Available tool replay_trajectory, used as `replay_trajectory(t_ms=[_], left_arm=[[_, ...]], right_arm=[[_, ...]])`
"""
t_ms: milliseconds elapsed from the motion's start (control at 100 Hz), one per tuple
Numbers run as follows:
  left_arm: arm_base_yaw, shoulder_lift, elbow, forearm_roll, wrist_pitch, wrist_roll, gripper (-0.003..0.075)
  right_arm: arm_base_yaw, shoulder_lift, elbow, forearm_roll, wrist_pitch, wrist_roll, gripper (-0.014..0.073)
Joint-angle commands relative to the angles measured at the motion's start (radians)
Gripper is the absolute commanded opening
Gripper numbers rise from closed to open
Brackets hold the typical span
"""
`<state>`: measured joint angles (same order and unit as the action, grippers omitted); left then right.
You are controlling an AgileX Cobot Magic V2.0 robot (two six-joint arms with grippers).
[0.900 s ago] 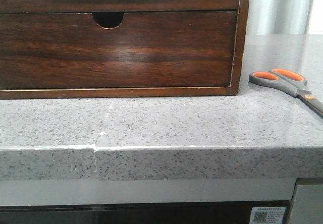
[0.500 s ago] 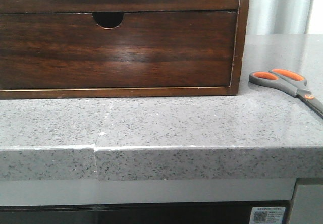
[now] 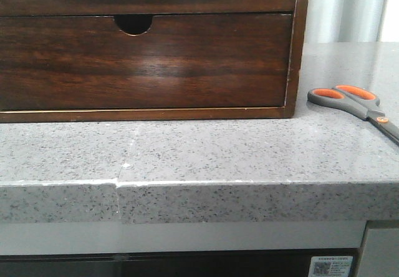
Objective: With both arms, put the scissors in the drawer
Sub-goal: 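Move the left gripper toward the white handle of the wooden drawer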
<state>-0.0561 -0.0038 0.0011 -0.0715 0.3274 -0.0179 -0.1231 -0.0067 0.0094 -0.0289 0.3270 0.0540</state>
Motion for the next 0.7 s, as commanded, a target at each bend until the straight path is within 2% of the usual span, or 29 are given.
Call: replay_trajectory(t_ms=[0,350,520,690], left_arm=[[-0.008,-0.030,0.020,0.023,-0.081,0.000,-0.0022],[-0.008,-0.030,0.020,0.100,-0.137,0.000,-0.0022],[-0.008,-0.030,0.020,0.072,-0.207,0.000,-0.0022],[-0.008,-0.030,0.020,0.072,-0.293,0.000,-0.0022]], right_arm=[[-0.005,-0.022,0.030,-0.011,-0.020,-0.006,-0.0061],[-0.005,-0.022,0.030,-0.007,-0.088,-0.006,-0.0061],[-0.005,-0.022,0.030,-0.005,-0.094,-0.006,-0.0061],[-0.005,-0.022,0.030,0.008,-0.179,-0.006,-0.0061]])
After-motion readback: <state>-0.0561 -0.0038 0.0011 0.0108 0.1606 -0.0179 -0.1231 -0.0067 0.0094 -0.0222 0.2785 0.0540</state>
